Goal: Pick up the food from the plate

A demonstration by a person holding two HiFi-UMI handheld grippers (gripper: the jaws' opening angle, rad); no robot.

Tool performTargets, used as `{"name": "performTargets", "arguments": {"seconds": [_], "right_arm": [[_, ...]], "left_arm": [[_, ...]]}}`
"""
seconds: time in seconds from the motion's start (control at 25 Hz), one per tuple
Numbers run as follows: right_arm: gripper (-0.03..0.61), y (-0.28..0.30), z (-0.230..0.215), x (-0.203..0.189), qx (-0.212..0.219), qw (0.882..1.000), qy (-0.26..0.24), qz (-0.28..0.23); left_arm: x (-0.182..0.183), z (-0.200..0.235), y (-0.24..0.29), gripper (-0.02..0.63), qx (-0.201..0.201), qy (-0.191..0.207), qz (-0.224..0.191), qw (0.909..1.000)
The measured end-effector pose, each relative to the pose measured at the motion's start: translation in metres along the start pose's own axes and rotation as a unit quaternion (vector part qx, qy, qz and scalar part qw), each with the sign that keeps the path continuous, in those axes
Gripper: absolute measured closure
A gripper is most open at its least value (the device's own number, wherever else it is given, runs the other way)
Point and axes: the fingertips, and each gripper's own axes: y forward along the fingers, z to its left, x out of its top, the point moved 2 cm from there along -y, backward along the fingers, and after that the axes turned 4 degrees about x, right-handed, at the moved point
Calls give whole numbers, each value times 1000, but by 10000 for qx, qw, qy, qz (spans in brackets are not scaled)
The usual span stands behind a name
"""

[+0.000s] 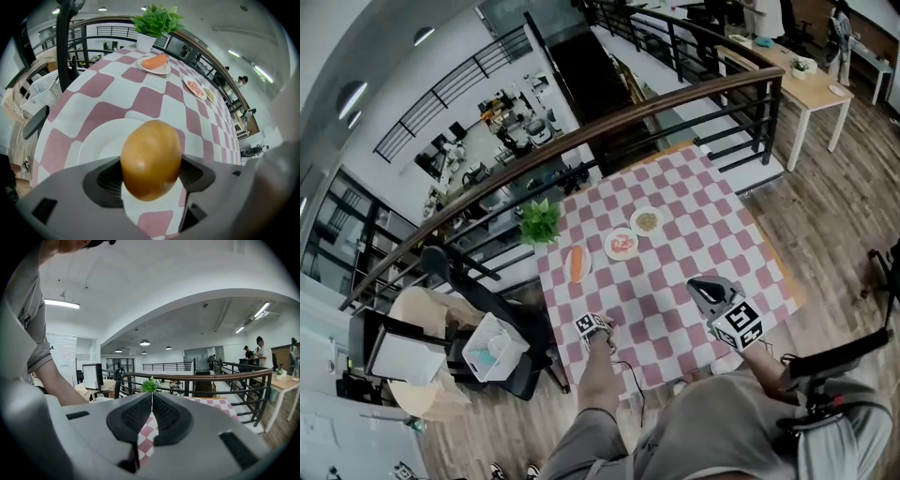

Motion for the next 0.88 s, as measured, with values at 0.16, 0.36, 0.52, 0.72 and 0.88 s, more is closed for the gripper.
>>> {"name": "performTargets", "arguments": {"seconds": [0.16, 0.36, 0.52, 0.72, 0.88], "right_arm": [[563, -2, 2, -10, 88, 10000, -23, -5], [563, -8, 8, -3, 97, 9996, -20, -252], [563, -19, 4, -1, 73, 9997, 15, -223], [563, -5, 22, -5, 358, 9993, -26, -120], [563, 7, 56, 0, 935, 9945, -465, -78]], "left_arm": [[-25, 4, -11, 261, -587, -619, -628, 9944], [-28, 29, -24, 261, -1429, -1303, -1681, 9666], [-15, 32, -48, 261, -1702, -1077, -2353, 9508], [26, -24, -128, 261, -1323, 880, -3198, 9341], [39, -83, -216, 261, -1324, 1820, -4305, 8741]]}}
